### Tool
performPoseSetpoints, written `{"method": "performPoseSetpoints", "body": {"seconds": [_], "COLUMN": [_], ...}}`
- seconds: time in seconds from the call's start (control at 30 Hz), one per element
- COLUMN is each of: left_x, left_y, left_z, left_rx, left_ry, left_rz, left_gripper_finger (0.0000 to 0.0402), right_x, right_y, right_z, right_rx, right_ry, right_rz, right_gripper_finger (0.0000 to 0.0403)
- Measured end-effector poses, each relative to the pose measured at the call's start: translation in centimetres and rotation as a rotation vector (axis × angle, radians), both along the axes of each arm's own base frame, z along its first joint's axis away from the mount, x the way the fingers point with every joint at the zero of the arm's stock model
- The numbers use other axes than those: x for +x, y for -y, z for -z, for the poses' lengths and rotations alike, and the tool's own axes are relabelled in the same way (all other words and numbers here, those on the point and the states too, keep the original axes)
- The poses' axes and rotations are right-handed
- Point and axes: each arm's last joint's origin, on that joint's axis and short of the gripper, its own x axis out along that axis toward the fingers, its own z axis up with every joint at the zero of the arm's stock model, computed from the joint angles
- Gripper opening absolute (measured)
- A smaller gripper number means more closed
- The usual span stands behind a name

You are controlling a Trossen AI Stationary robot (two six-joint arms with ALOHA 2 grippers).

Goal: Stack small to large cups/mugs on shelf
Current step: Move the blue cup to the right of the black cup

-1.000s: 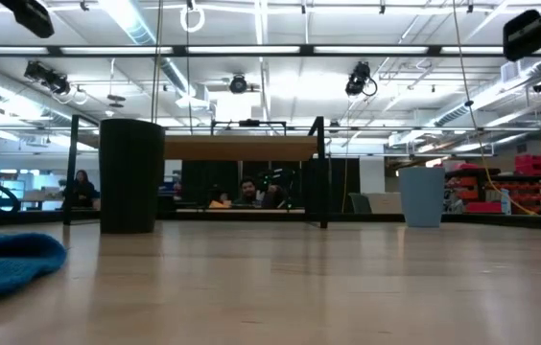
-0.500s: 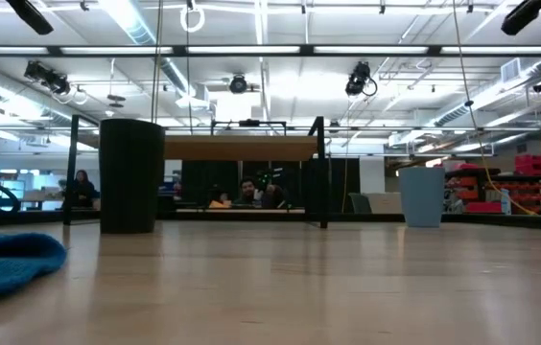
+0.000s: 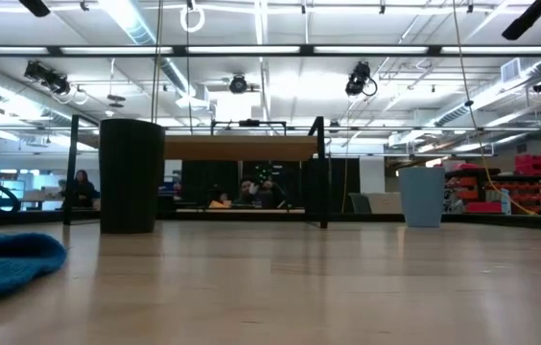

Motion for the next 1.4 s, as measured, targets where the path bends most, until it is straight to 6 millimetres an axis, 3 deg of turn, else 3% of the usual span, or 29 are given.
{"method": "performPoseSetpoints", "body": {"seconds": [0.33, 0.6, 1.0, 1.4], "left_x": [-0.9, -1.8, -2.7, -2.5], "left_y": [-1.1, -2.1, -3.2, -3.5], "left_z": [-2.0, -3.6, -5.1, -4.9], "left_rx": [-0.006, -0.043, -0.065, -0.160], "left_ry": [0.031, 0.066, 0.084, -0.038], "left_rz": [-0.062, -0.079, -0.116, -0.146], "left_gripper_finger": [0.0110, 0.0113, 0.0109, 0.0110], "right_x": [-0.9, -2.0, -3.4, -4.6], "right_y": [0.8, 1.7, 4.1, 5.6], "right_z": [-0.6, -4.3, -9.8, -12.1], "right_rx": [0.071, 0.034, 0.232, 0.356], "right_ry": [0.096, 0.107, -0.326, -0.599], "right_rz": [0.036, 0.122, 0.232, 0.438], "right_gripper_finger": [0.0012, 0.0012, 0.0012, 0.0012]}}
